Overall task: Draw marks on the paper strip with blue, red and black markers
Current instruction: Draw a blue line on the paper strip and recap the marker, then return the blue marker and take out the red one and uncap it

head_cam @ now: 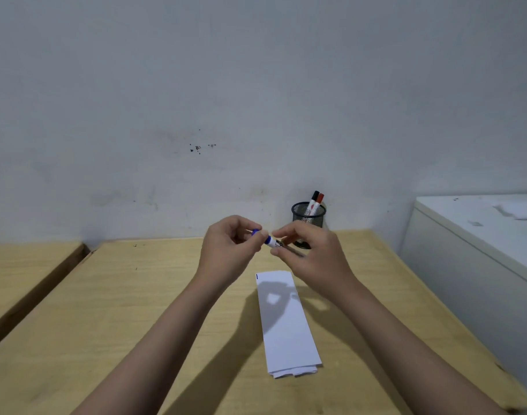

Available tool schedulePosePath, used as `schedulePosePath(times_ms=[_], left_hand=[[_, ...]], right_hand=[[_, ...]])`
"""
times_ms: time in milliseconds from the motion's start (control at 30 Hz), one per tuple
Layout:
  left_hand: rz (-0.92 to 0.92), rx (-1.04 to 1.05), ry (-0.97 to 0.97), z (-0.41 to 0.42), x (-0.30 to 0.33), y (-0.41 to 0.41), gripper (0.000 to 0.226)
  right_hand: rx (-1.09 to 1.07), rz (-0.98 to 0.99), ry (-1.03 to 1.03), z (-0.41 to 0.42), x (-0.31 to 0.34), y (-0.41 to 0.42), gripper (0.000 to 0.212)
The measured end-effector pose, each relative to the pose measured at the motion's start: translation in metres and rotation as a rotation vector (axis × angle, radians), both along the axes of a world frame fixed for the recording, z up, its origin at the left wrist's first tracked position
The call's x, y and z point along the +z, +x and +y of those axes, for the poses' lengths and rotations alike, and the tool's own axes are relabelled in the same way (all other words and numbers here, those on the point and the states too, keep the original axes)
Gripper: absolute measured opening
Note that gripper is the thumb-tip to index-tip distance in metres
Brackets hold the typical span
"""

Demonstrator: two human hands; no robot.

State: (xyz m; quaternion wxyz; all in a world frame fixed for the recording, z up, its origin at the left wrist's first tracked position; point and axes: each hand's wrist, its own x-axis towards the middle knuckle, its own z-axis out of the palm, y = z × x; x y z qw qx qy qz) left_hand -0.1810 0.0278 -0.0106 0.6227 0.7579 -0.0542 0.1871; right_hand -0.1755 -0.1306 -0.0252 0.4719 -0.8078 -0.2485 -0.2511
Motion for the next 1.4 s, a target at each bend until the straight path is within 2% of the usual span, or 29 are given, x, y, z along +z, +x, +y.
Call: schedulePosePath(times_ms=[100, 200, 267, 400, 567, 700, 800, 900, 1033, 1133, 1233, 1400], left_hand=[[-0.033, -0.022, 0.036, -0.011, 0.009, 0.010, 0.013], [-0.050, -0.011, 0.054, -0.022, 0.010, 0.028, 0.022], [-0.058, 0.004, 0.070, -0.031, 0.007, 0.046, 0.021], [-0.064, 0.023, 0.143, -0.047, -0.007, 0.089, 0.017], [-0.053, 0.036, 0.283, -0.070, -0.033, 0.141, 0.025], [-0.055, 0.047, 0.401, -0.080, -0.051, 0.182, 0.038], [-0.053, 0.055, 0.479, -0.083, -0.061, 0.203, 0.038], [-0.065, 0.086, 0.521, -0.086, -0.063, 0.204, 0.038], [-0.073, 0.119, 0.476, -0.085, -0.068, 0.211, 0.040], [-0.083, 0.121, 0.469, -0.085, -0.069, 0.212, 0.040], [-0.081, 0.122, 0.472, -0.085, -0.070, 0.212, 0.041], [-0.089, 0.153, 0.571, -0.087, -0.068, 0.208, 0.041]], right_hand=[[0.032, -0.048, 0.023, -0.008, 0.003, 0.007, 0.021], [-0.075, -0.114, 0.079, -0.024, 0.013, 0.023, 0.036], [-0.167, -0.144, 0.214, -0.039, 0.025, 0.043, 0.043], [-0.397, -0.175, 0.384, -0.075, 0.046, 0.096, 0.033], [-0.479, -0.092, 0.377, -0.089, 0.038, 0.157, 0.034], [-0.474, 0.110, 0.242, -0.082, 0.012, 0.201, 0.033], [-0.478, 0.278, 0.085, -0.079, -0.006, 0.221, 0.030], [-0.503, 0.350, 0.018, -0.079, -0.012, 0.226, 0.021], [-0.573, 0.322, -0.090, -0.075, -0.016, 0.235, 0.030], [-0.666, 0.362, -0.279, -0.071, -0.018, 0.239, 0.040], [-0.744, 0.346, -0.378, -0.068, -0.017, 0.239, 0.033], [-0.756, 0.109, -0.383, -0.062, -0.015, 0.229, 0.020]])
